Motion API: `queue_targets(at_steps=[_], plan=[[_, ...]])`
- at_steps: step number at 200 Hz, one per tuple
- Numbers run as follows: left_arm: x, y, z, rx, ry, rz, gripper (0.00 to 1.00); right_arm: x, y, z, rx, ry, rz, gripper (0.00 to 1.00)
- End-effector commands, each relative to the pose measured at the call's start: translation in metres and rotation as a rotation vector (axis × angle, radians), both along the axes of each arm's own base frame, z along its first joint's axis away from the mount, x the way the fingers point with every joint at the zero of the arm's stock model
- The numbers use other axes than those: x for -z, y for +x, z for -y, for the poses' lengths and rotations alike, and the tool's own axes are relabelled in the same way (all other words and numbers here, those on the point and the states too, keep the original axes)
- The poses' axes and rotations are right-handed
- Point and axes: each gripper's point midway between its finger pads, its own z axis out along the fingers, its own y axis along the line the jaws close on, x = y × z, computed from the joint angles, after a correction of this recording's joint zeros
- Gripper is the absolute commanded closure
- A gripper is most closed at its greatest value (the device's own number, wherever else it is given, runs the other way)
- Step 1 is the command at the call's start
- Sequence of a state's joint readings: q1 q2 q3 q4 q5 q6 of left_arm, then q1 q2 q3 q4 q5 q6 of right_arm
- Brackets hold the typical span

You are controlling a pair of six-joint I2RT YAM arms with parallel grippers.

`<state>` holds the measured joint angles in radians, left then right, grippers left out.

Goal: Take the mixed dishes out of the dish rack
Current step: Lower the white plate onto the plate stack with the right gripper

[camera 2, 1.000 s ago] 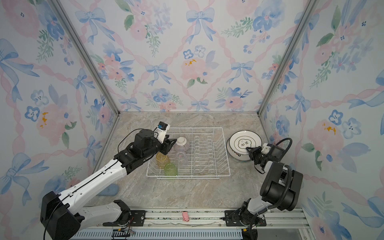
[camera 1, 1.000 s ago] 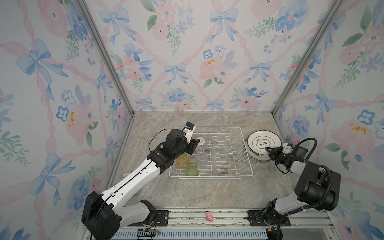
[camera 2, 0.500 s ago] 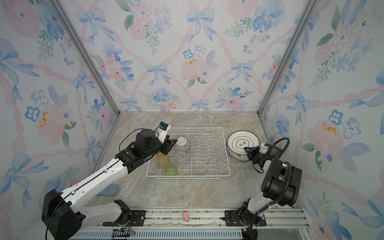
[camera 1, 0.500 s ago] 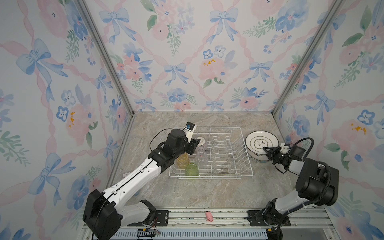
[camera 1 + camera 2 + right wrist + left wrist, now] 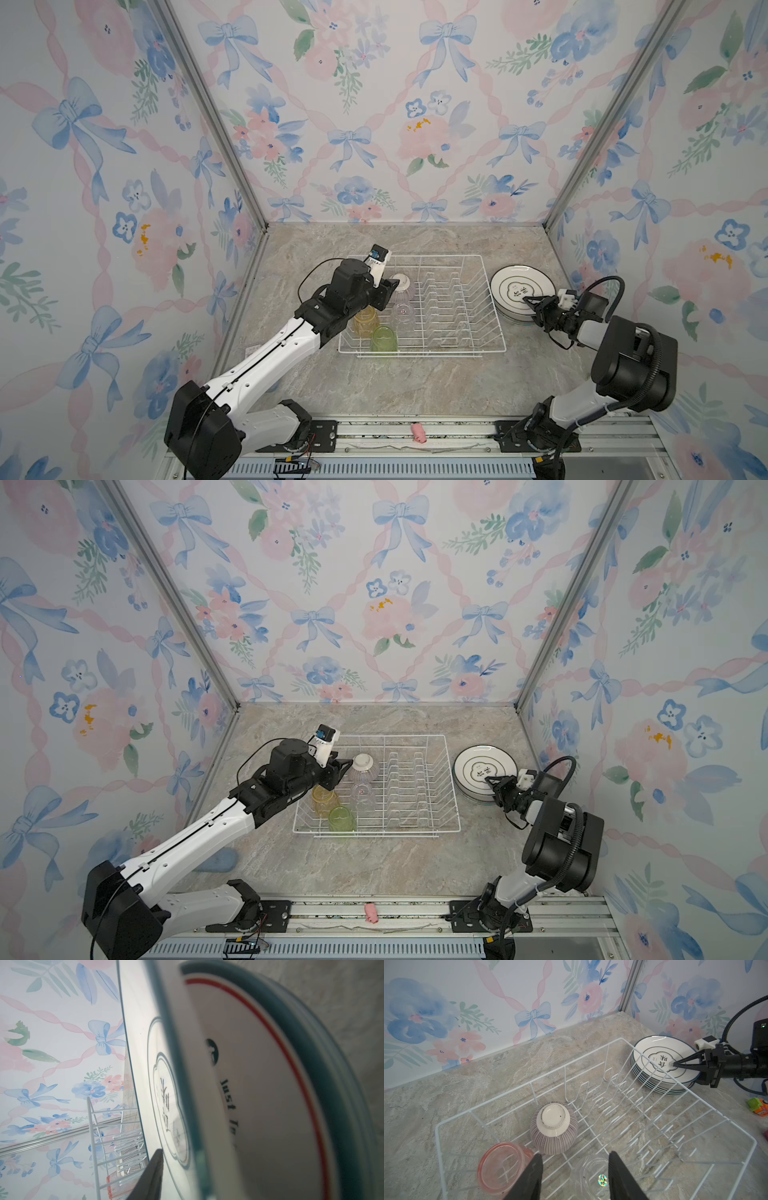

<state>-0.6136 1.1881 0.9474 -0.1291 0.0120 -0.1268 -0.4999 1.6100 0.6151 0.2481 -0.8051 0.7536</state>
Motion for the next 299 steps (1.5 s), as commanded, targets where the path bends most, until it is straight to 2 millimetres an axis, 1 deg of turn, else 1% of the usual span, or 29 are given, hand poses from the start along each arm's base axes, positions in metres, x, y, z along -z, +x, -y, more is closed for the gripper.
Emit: queue_targets(at_steps=[1,20,36,43,90,119,164,212,249,268,299], plan=[[-0.001,-0.005,-0.004,0.008,-0.002,0.007,0.53,-0.008,-0.001,-0.004,-0.029,-0.03,0.017,0.61],[-0.001,-0.006,-0.006,0.003,-0.004,0.009,0.53,-0.008,-0.004,-0.005,-0.037,-0.038,0.009,0.57],[-0.001,-0.006,-0.008,0.0,-0.003,0.01,0.52,-0.009,-0.007,-0.007,-0.049,-0.046,0.003,0.52],[0.0,-0.007,-0.008,0.0,-0.003,0.01,0.52,-0.007,-0.008,-0.002,-0.031,-0.075,-0.012,0.51],[0.003,-0.006,-0.009,-0.003,0.0,0.005,0.52,-0.011,-0.019,-0.002,-0.058,-0.144,-0.047,0.44],[0.004,-0.006,-0.01,-0.004,0.002,0.003,0.52,-0.012,-0.025,-0.003,-0.077,-0.166,-0.067,0.34],[0.005,-0.006,-0.01,-0.002,0.008,0.004,0.52,-0.011,-0.03,-0.003,-0.093,-0.187,-0.096,0.32],[0.007,-0.005,-0.012,-0.004,0.013,0.002,0.52,-0.006,-0.041,-0.001,-0.122,-0.276,-0.167,0.31],[0.009,-0.005,-0.013,-0.002,0.016,0.0,0.52,-0.004,-0.047,-0.002,-0.136,-0.311,-0.204,0.3],[0.011,-0.003,-0.015,-0.012,0.022,-0.004,0.51,-0.007,-0.05,-0.001,-0.14,-0.342,-0.222,0.29],[0.016,-0.001,-0.017,-0.019,0.03,-0.014,0.52,-0.017,-0.056,0.001,-0.136,-0.377,-0.225,0.27]])
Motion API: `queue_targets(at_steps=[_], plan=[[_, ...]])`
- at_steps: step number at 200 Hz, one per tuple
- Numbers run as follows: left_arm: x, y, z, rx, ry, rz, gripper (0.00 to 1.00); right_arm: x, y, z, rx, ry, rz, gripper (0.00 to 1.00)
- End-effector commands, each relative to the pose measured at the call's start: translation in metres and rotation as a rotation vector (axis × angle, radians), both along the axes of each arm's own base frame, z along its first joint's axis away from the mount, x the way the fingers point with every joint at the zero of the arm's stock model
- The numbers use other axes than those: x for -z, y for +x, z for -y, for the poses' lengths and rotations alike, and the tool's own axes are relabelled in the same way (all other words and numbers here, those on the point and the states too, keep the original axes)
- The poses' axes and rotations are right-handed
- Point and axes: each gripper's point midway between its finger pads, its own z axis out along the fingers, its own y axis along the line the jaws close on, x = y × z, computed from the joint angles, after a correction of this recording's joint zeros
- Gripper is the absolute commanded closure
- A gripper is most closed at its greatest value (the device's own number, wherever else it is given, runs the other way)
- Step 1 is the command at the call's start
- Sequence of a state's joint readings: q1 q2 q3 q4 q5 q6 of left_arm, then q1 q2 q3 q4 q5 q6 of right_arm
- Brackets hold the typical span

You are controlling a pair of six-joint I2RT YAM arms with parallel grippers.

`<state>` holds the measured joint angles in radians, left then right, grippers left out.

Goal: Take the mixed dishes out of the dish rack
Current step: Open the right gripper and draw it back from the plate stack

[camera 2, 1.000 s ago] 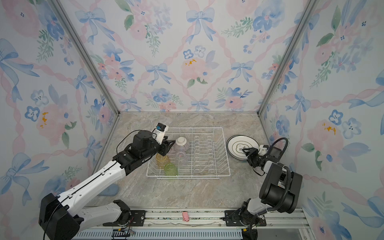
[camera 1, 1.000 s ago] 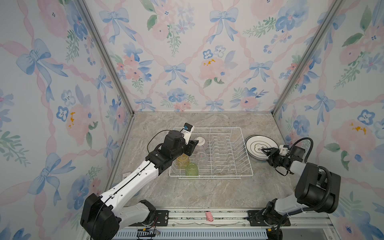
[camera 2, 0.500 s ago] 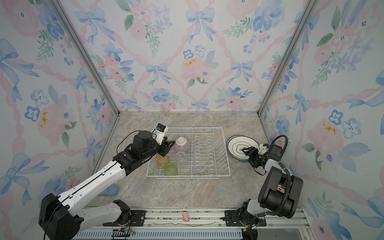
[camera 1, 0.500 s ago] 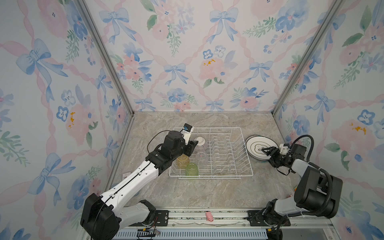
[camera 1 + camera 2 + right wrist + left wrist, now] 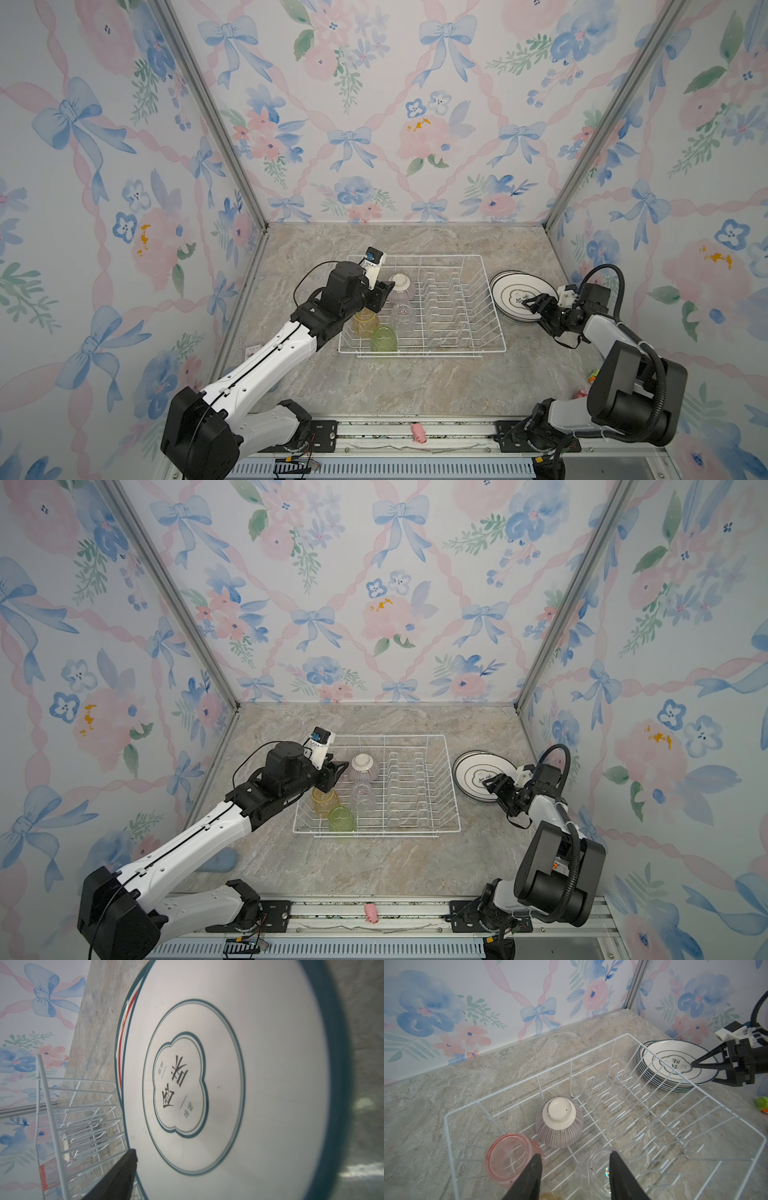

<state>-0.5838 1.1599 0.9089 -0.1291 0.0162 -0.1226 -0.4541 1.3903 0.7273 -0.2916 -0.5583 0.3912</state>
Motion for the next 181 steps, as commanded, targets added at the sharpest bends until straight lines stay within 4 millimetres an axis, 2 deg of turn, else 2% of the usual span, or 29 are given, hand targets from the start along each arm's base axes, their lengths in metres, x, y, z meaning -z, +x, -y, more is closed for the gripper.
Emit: queue_targets(at_steps=[1,86,104,128,154,181], plan=[[0.008,0.0,-0.003,0.005,0.022,-0.007,0.52,0.001,-0.016,0.002,0.0,-0.049,-0.077,0.27],[0.015,0.0,-0.008,0.001,0.034,-0.015,0.51,-0.005,-0.032,0.0,-0.011,-0.083,-0.11,0.26],[0.017,0.001,-0.013,-0.021,0.04,-0.018,0.51,-0.02,-0.035,-0.001,-0.015,-0.105,-0.086,0.26],[0.023,0.006,-0.031,-0.1,0.062,-0.033,0.52,-0.057,-0.036,-0.008,-0.045,-0.166,-0.012,0.26],[0.03,0.01,-0.058,-0.195,0.068,-0.068,0.56,-0.091,-0.039,-0.038,-0.161,-0.238,0.072,0.29],[0.038,0.011,-0.082,-0.258,0.031,-0.12,0.66,-0.101,-0.042,-0.059,-0.246,-0.259,0.099,0.37]])
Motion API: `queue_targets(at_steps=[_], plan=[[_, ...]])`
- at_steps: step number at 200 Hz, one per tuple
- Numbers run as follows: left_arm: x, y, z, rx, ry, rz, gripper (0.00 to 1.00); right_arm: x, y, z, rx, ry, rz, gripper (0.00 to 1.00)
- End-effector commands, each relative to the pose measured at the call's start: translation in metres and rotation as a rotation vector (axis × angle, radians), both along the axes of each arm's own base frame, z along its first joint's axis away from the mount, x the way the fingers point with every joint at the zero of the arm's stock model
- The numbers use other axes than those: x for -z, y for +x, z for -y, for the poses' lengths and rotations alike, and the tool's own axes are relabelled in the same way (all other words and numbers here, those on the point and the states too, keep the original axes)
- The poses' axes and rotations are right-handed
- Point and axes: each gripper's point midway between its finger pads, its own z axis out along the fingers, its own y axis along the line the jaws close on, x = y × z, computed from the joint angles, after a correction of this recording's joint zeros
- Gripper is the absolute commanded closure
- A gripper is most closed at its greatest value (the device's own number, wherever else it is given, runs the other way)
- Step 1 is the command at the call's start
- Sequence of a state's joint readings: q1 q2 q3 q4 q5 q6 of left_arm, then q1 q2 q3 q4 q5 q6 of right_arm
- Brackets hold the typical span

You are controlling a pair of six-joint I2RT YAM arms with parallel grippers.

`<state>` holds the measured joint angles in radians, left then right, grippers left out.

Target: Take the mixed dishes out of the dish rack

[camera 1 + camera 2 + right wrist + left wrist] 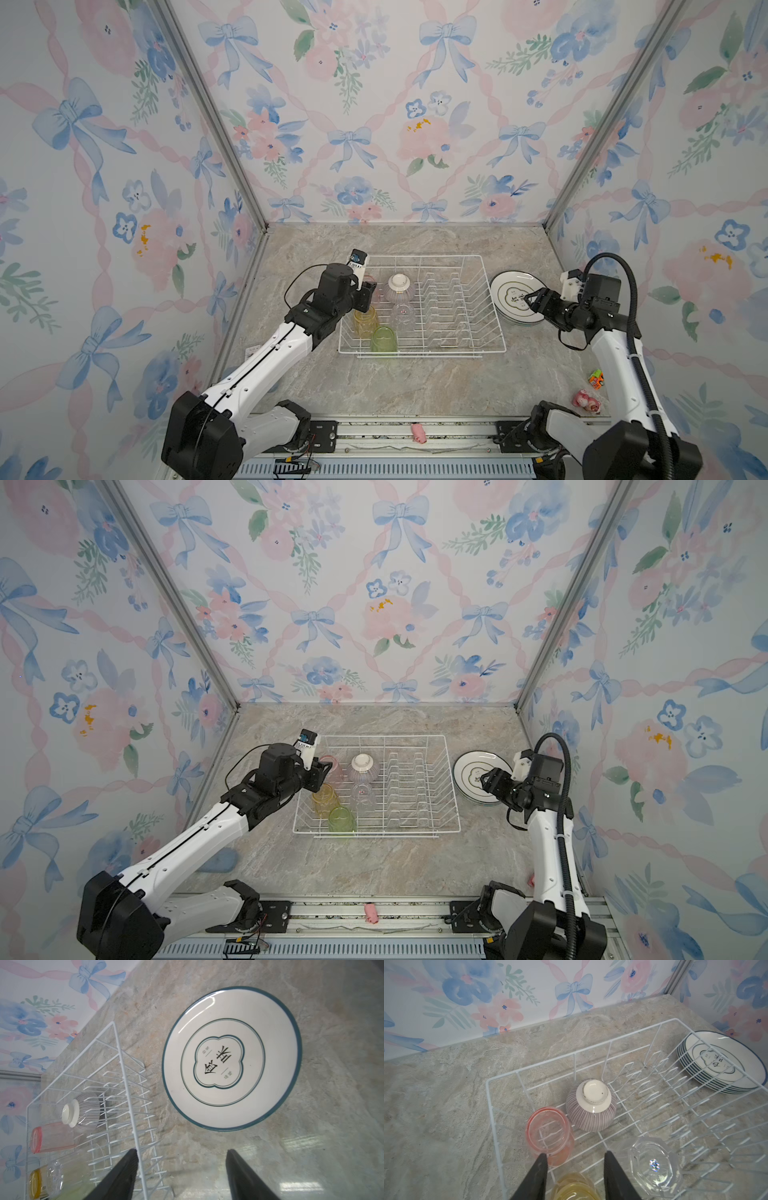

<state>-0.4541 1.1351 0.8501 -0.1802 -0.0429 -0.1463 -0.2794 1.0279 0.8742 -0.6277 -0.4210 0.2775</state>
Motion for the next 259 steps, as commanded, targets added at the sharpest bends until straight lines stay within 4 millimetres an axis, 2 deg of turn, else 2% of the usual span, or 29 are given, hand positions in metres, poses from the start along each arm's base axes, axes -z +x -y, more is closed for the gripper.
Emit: queue_targets(at_steps=[1,29,42,84,110,147,187,207,225,243,259], plan=[[0.009,-0.003,-0.023,-0.07,-0.02,-0.048,0.66,0.004,-0.012,-0.014,-0.064,-0.028,-0.058,0.37],[0.026,-0.001,-0.038,-0.11,-0.043,-0.117,0.71,0.01,-0.007,-0.035,-0.145,-0.025,-0.067,0.49],[0.034,0.0,-0.04,-0.118,-0.055,-0.149,0.75,0.016,-0.004,-0.044,-0.179,-0.029,-0.083,0.5],[0.055,0.003,-0.046,-0.142,-0.065,-0.215,0.77,0.032,0.009,-0.066,-0.248,-0.032,-0.107,0.51],[0.066,0.004,-0.049,-0.147,-0.073,-0.253,0.86,0.041,0.017,-0.071,-0.26,-0.03,-0.123,0.54],[0.077,0.005,-0.055,-0.16,-0.076,-0.287,0.87,0.053,0.024,-0.081,-0.29,-0.026,-0.148,0.59],[0.091,0.006,-0.054,-0.153,-0.082,-0.333,0.92,0.055,0.031,-0.092,-0.319,-0.033,-0.154,0.67],[0.099,0.008,-0.056,-0.158,-0.074,-0.355,0.93,0.057,0.034,-0.095,-0.326,-0.036,-0.158,0.68],[0.101,0.008,-0.057,-0.162,-0.075,-0.364,0.93,0.059,0.035,-0.097,-0.33,-0.036,-0.162,0.66],[0.096,0.009,-0.056,-0.164,-0.084,-0.351,0.87,0.06,0.036,-0.1,-0.34,-0.037,-0.166,0.64],[0.09,0.009,-0.058,-0.167,-0.086,-0.332,0.87,0.06,0.036,-0.101,-0.345,-0.04,-0.168,0.65]])
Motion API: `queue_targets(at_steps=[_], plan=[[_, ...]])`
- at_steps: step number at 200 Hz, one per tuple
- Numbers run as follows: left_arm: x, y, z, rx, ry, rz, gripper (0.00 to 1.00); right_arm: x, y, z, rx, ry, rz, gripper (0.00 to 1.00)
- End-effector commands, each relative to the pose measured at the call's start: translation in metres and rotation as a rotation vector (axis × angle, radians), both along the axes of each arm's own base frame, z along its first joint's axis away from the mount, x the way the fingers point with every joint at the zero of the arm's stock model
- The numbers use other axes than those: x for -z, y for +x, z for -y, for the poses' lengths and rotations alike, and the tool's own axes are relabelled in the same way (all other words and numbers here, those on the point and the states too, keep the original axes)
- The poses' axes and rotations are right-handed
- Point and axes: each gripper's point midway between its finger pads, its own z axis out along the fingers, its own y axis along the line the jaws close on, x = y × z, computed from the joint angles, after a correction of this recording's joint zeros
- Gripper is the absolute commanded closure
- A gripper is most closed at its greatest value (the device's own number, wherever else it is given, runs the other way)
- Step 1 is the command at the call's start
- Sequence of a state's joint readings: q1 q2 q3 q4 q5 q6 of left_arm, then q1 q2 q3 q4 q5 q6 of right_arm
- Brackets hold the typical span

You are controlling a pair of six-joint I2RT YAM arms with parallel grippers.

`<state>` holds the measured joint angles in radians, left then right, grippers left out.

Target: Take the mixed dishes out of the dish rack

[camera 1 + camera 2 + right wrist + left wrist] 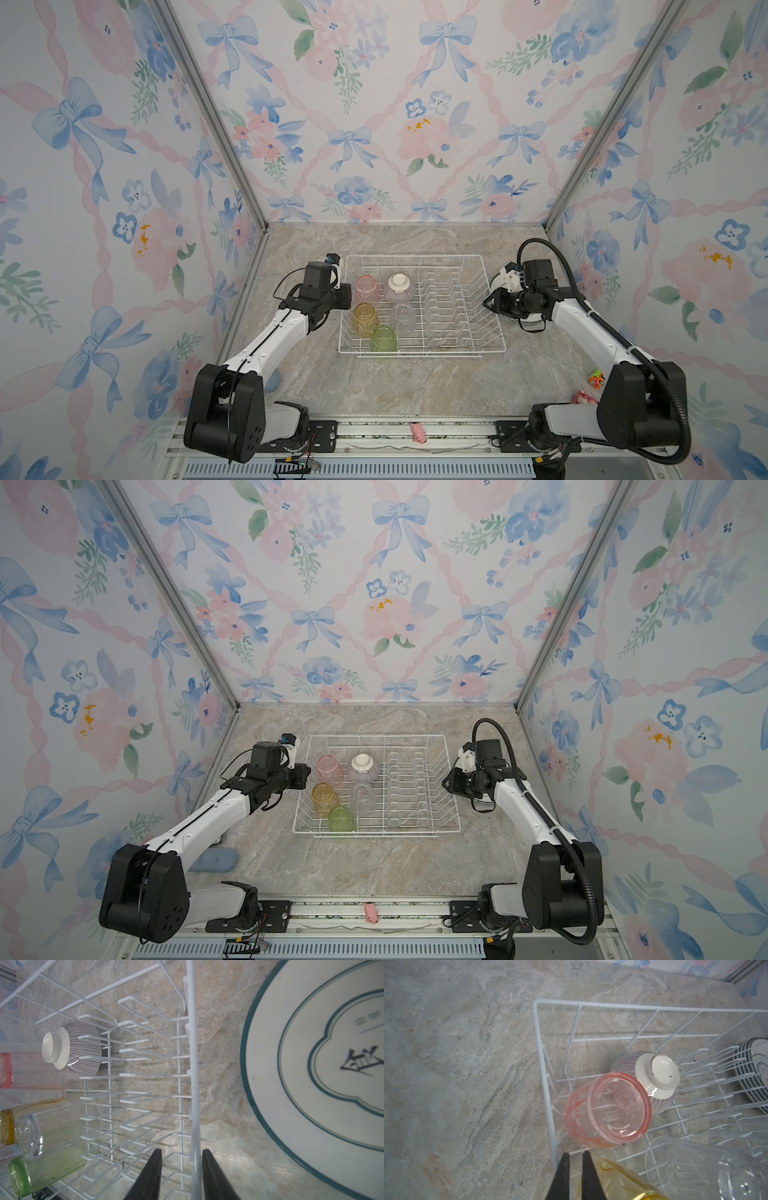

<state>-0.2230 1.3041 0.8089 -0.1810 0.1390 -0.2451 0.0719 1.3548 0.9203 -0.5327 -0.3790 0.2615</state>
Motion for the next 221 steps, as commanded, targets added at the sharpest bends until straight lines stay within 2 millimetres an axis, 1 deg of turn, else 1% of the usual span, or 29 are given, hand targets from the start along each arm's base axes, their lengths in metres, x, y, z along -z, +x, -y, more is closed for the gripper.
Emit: queue_targets(at_steps=[1,18,32,43,51,65,81,90,99,118,136,164,200,221], plan=[[0.013,-0.013,-0.007,-0.017,0.019,-0.068,0.87,-0.006,0.008,-0.004,-0.009,-0.013,0.02,0.65],[0.012,-0.013,-0.008,-0.014,0.011,-0.067,0.91,-0.004,0.009,-0.005,-0.012,-0.015,0.017,0.65],[0.015,-0.013,-0.007,-0.01,0.008,-0.077,0.92,-0.004,0.01,-0.006,-0.015,-0.015,0.014,0.65],[0.015,-0.013,-0.008,-0.014,0.005,-0.078,0.92,-0.003,0.009,-0.006,-0.016,-0.016,0.01,0.63],[0.012,-0.013,-0.008,-0.019,0.002,-0.071,0.89,-0.002,0.009,-0.006,-0.016,-0.017,0.008,0.61],[0.001,-0.013,-0.011,-0.033,0.003,-0.037,0.87,-0.002,0.009,-0.007,-0.021,-0.019,0.01,0.6],[-0.015,-0.014,-0.017,-0.062,0.015,0.017,0.9,-0.001,0.009,-0.007,-0.023,-0.021,0.007,0.61],[-0.023,-0.016,-0.021,-0.078,0.024,0.042,0.9,-0.001,0.009,-0.006,-0.022,-0.023,0.007,0.61],[-0.027,-0.018,-0.024,-0.092,0.036,0.047,0.89,0.0,0.009,-0.007,-0.024,-0.021,0.004,0.61],[-0.023,-0.02,-0.027,-0.098,0.052,0.02,0.87,0.002,0.01,-0.009,-0.027,-0.016,0.001,0.63],[-0.014,-0.019,-0.022,-0.078,0.045,-0.021,0.88,0.003,0.011,-0.011,-0.036,-0.013,-0.001,0.63],[-0.005,-0.011,-0.017,-0.058,0.069,-0.086,0.9,0.001,0.012,-0.013,-0.042,-0.015,-0.001,0.63],[-0.007,-0.003,-0.012,-0.051,0.069,-0.089,0.89,-0.003,0.012,-0.014,-0.05,-0.014,0.007,0.62],[-0.007,0.001,-0.01,-0.043,0.069,-0.091,0.89,-0.002,0.012,-0.014,-0.054,-0.017,0.0,0.62]])
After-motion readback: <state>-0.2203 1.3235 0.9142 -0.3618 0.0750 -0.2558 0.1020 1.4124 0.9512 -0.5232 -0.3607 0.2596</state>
